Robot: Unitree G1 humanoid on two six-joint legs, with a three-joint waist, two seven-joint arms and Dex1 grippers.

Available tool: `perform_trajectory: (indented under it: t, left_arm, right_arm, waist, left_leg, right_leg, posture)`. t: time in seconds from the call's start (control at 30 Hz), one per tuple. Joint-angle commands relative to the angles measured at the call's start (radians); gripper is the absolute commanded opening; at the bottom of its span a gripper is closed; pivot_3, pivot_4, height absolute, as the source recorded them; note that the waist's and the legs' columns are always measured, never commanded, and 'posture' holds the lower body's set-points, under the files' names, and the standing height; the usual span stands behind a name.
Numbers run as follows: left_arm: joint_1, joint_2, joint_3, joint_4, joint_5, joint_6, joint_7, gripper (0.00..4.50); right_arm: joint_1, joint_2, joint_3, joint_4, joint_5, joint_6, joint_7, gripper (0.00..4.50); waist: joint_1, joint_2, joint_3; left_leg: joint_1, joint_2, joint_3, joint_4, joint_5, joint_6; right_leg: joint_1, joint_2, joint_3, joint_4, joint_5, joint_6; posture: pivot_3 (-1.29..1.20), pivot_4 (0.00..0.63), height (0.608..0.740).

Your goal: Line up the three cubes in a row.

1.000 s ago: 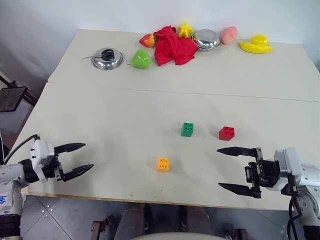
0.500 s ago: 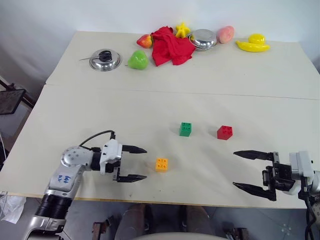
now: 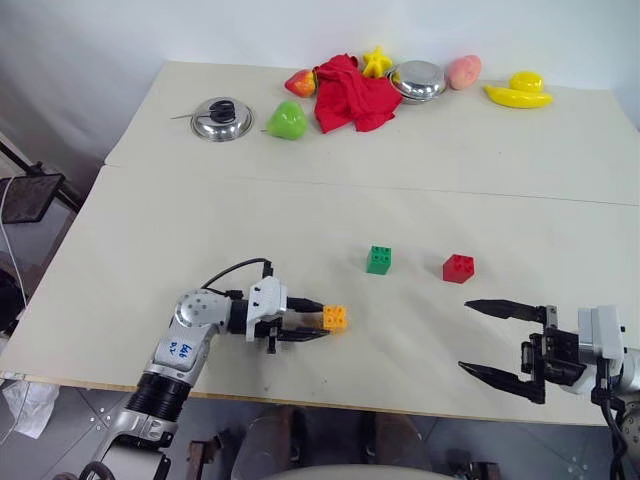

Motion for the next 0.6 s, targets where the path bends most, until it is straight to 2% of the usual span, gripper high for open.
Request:
perform_trajectory:
  t: [0.03,0.17,0.37,0.6]
  left_arm:
    - [-0.017,-0.009,-0.006,0.011,-0.030,0.007,-0.023,1.47]
    - [-0.100,0.036,0.053,0.145,-0.040,-0.052,-0.073,1.47]
    - [-0.344,0.100,0.128,0.499,-0.060,-0.123,-0.214,1.47]
    - [-0.603,0.034,0.132,0.925,0.048,-0.255,-0.197,1.47]
  right_arm:
    - [0.007,0.002,-0.020,-0.030,0.006,-0.007,-0.013,4.50]
    - [0.016,-0.001,-0.026,-0.035,0.007,-0.006,-0.025,4.50]
    - [0.039,-0.014,-0.067,-0.021,0.010,-0.007,-0.028,4.50]
    - [0.036,-0.005,-0.083,-0.024,0.006,-0.009,-0.047,4.50]
  waist:
    - [-0.001,0.000,0.000]
    - [-0.003,0.000,0.000]
    - [-0.006,-0.001,0.000]
    - [-0.002,-0.002,0.001]
  left_leg:
    - [0.000,0.000,0.000,0.000,0.000,0.000]
    - [0.000,0.001,0.000,0.001,0.000,0.000]
    - [0.000,0.001,0.001,0.001,0.000,0.000]
    - [-0.003,-0.001,0.002,0.002,-0.002,0.004]
  right_leg:
    - [0.000,0.000,0.000,0.000,0.000,0.000]
    - [0.000,0.000,0.000,0.000,0.000,0.000]
    - [-0.001,0.001,0.000,0.001,0.000,0.000]
    - [-0.001,0.001,-0.002,-0.002,0.001,0.002]
  posture:
    - [0.00,0.150,0.740]
    - [0.00,0.150,0.740]
    - [0.00,0.150,0.740]
    - [0.00,0.150,0.740]
